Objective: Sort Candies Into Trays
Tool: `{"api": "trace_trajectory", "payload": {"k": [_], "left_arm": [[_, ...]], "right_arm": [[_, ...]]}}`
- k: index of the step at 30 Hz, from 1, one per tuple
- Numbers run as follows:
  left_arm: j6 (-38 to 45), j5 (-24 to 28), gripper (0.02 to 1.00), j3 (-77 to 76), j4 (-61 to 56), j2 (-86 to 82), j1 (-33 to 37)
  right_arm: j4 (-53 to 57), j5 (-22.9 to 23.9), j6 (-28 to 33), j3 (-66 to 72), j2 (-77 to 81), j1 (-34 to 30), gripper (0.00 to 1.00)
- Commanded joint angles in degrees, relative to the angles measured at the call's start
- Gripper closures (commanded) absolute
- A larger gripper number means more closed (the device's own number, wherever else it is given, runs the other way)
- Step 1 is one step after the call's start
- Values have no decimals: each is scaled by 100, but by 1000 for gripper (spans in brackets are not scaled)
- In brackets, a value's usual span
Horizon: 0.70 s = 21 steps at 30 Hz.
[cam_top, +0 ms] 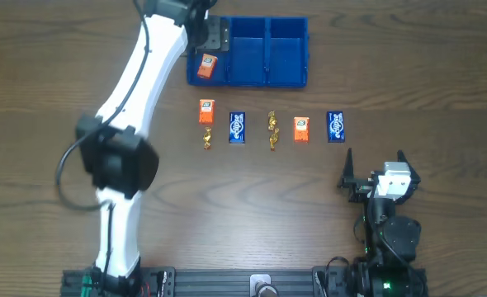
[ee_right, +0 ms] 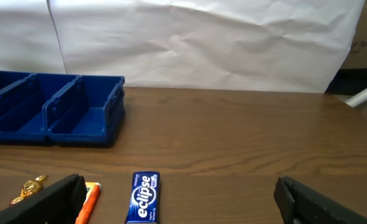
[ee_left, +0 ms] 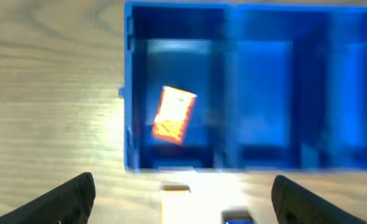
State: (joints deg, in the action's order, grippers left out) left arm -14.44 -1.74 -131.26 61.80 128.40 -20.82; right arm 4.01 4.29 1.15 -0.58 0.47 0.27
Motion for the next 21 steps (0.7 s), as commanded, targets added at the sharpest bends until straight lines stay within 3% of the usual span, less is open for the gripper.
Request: {"api": "trace_trajectory", "payload": {"k": [1,8,21], "left_arm": [[-546,-136,126,2302,-761,-2035,-407],[-748,-184,156,4841,-1735,-2555,-431],[-739,-186,183,5021,-2616,-1244,-426]], "right_arm": [[20,-15,81,13,-31,-35,3],[20,-15,81,13,-31,-35,3],[22,-15,81,13,-31,-35,1]]}}
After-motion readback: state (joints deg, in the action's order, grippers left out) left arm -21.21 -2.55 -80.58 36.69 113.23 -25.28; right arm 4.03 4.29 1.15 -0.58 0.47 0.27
